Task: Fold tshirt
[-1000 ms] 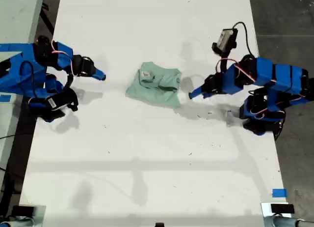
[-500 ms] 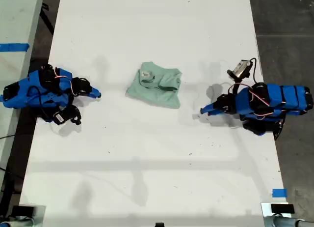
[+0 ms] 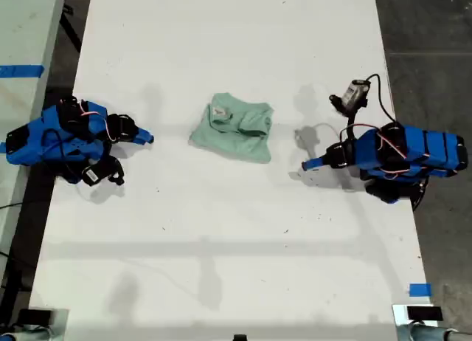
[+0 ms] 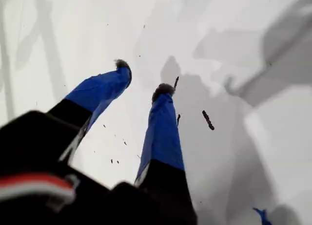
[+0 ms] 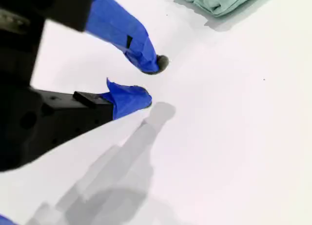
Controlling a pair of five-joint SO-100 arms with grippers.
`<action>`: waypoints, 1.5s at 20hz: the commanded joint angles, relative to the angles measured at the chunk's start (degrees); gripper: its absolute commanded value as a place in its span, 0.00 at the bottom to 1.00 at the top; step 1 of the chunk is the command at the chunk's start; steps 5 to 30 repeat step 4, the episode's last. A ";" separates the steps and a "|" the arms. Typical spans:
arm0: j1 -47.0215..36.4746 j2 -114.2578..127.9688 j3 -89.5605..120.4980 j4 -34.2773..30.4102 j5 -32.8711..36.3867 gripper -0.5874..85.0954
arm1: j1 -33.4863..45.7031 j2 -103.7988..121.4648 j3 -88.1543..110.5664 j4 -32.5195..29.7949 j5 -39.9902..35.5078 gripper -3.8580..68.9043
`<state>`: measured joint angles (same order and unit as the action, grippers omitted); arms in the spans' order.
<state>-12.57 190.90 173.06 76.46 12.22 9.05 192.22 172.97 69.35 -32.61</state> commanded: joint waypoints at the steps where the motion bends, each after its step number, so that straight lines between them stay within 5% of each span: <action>1: -0.70 -0.26 -0.18 4.22 -0.44 0.07 | 0.35 0.53 -0.79 0.70 -0.97 0.21; 30: -0.70 -0.26 -0.18 4.22 -0.44 0.07 | 0.35 0.53 -0.79 0.70 -0.97 0.20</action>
